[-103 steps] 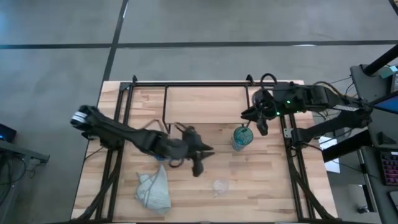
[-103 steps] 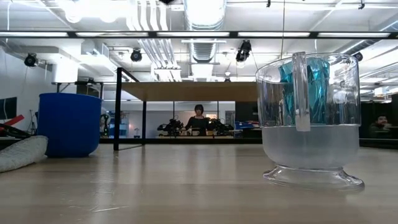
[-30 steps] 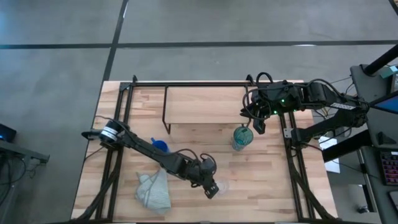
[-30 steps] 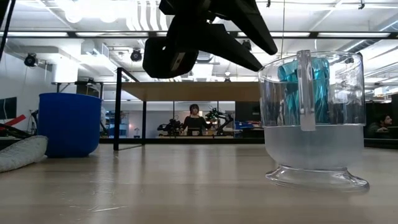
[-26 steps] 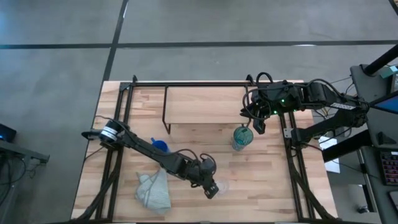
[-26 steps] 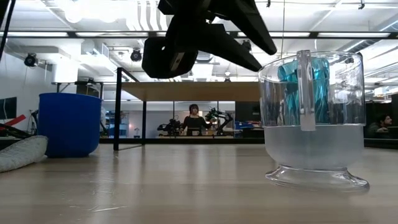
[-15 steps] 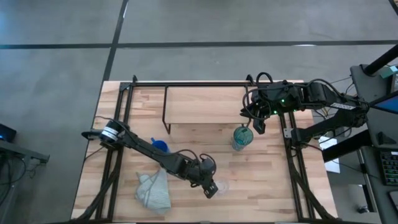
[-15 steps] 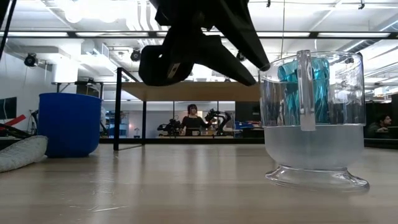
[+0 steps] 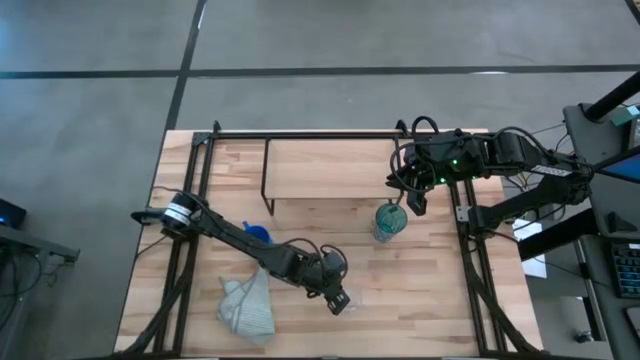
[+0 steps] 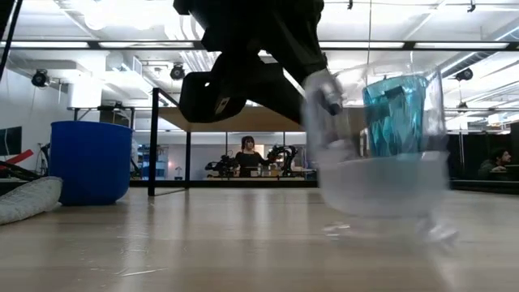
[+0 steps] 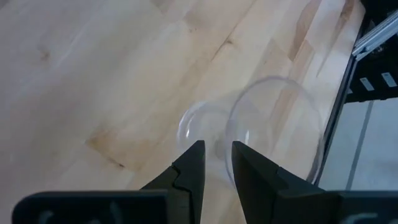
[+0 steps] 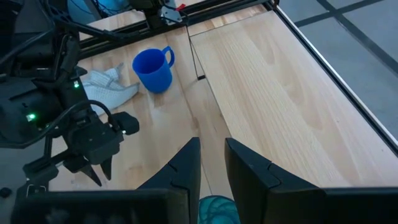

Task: Stack small to large cups/mugs on shelf
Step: Put the transparent mug on the shelf

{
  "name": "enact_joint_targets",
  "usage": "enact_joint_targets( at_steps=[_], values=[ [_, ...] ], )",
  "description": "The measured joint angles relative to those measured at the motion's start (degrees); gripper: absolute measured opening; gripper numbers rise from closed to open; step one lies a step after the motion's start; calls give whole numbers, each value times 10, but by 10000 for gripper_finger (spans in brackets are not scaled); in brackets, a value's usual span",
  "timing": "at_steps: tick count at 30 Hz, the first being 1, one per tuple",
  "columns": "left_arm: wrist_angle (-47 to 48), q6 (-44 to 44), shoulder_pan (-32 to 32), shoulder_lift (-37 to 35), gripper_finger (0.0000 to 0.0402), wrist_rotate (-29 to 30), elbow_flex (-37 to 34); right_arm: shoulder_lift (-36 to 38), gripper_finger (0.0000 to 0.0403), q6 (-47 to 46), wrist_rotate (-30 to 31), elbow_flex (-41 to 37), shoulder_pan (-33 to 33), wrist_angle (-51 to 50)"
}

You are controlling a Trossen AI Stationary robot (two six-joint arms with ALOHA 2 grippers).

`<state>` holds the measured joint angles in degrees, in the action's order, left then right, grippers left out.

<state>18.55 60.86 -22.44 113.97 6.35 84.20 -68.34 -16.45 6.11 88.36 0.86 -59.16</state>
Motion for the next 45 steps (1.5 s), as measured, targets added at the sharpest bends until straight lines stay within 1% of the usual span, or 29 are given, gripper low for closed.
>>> enact_joint_targets(
  at_steps=[5, 10, 14, 18, 21, 24, 30, 33, 35, 38, 40, 45],
  values=[
    [7, -1, 4, 0, 59, -1, -4, 0, 68, 1, 0, 0, 0, 0],
    [6, -3, 8, 0, 10, -13, -6, 0, 68, 13, 0, 0, 0, 1],
    [17, -15, 12, -1, 3, -18, -9, 0, 68, 17, 0, 0, 0, 2],
    [89, -29, 26, -26, 1, -22, 3, 0, 68, 17, 0, 0, 0, 3],
    [168, -51, 45, -67, 1, -22, 19, 0, 68, 16, 0, 0, 0, 4],
    [227, -78, 71, -117, 1, -5, 31, 0, 68, 15, 1, -4, 0, 10],
    [353, -150, 141, -217, 0, 56, 61, 0, 68, 20, 14, -15, 0, 11],
    [398, -182, 182, -260, 0, 92, 66, 0, 68, 21, 17, -23, 0, 12],
    [422, -195, 211, -286, 0, 104, 69, 0, 68, 21, 20, -31, 0, 11],
    [453, -201, 258, -313, 0, 113, 71, 0, 68, 21, 21, -49, 0, 11],
    [466, -224, 286, -321, 0, 114, 70, 0, 68, 21, 29, -61, 0, 12],
    [483, -257, 346, -316, 0, 105, 67, 0, 68, 21, 31, -93, 0, 15]
  ],
)
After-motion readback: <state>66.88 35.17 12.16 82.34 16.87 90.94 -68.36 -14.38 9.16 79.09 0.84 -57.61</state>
